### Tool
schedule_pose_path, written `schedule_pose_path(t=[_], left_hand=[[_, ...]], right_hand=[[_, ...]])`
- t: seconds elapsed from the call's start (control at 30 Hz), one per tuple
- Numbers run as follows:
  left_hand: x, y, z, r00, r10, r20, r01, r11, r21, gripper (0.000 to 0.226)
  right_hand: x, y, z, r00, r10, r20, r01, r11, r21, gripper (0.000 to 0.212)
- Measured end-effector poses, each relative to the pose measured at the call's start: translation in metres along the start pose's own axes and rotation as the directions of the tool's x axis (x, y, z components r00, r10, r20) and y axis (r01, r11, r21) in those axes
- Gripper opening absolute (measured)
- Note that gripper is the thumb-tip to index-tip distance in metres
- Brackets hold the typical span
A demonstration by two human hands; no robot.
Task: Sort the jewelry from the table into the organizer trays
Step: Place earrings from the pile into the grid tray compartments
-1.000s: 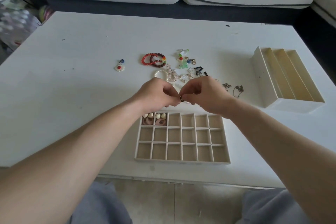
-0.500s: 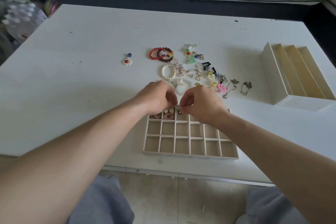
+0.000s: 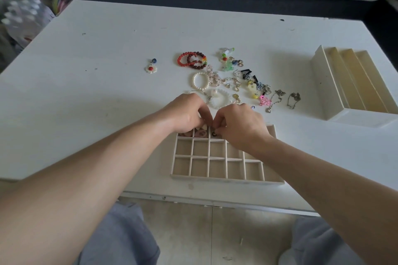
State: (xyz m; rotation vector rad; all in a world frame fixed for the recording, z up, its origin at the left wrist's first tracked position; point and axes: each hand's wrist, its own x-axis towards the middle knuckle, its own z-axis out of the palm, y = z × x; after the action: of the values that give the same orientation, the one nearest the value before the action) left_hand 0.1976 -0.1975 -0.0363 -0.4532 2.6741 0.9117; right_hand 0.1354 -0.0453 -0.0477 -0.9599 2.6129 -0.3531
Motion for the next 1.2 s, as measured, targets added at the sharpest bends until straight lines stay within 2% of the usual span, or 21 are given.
schedule_pose_path(t=[0.3,0.4,0.6,0.7,0.83,0.93,1.03,1.13,1.2], left_hand=[[-0.001,-0.002,-0.003,0.998,0.039,0.05,-0.038,0.999,-0.028,0.036],[0.0,-0.002,-0.003,0.996,0.037,0.084,-0.036,0.999,-0.01,0.038],[0.002,-0.002,-0.001,0.994,-0.005,0.113,0.008,1.0,-0.029,0.043],[0.008,0.001,0.002,0.999,-0.017,0.036,0.02,0.997,-0.069,0.037],[0.025,0.01,0.005,0.994,0.022,-0.107,-0.034,0.993,-0.113,0.027],[0.047,0.017,0.011,0.977,0.032,-0.211,-0.059,0.991,-0.123,0.017],[0.072,0.031,0.02,0.956,0.035,-0.291,-0.071,0.991,-0.113,0.021],[0.092,0.042,0.028,0.94,0.046,-0.339,-0.065,0.997,-0.044,0.019],[0.103,0.047,0.032,0.936,0.044,-0.349,-0.057,0.998,-0.026,0.018]], right_hand=[[0.005,0.007,-0.007,1.0,0.011,0.026,-0.013,0.996,0.093,0.022],[0.006,0.01,-0.006,0.998,0.017,0.056,-0.027,0.982,0.187,0.029],[0.008,0.013,-0.016,0.999,0.016,0.043,-0.029,0.946,0.324,0.024],[0.015,0.018,-0.029,0.998,0.036,-0.048,-0.014,0.918,0.396,0.022],[0.033,0.045,-0.047,0.975,0.179,-0.133,-0.09,0.862,0.499,0.028],[0.046,0.068,-0.051,0.933,0.347,-0.094,-0.222,0.761,0.609,0.034],[0.056,0.081,-0.051,0.884,0.462,-0.066,-0.295,0.663,0.688,0.039],[0.063,0.08,-0.047,0.869,0.493,-0.048,-0.312,0.62,0.72,0.037],[0.065,0.077,-0.046,0.875,0.481,-0.052,-0.31,0.64,0.703,0.034]])
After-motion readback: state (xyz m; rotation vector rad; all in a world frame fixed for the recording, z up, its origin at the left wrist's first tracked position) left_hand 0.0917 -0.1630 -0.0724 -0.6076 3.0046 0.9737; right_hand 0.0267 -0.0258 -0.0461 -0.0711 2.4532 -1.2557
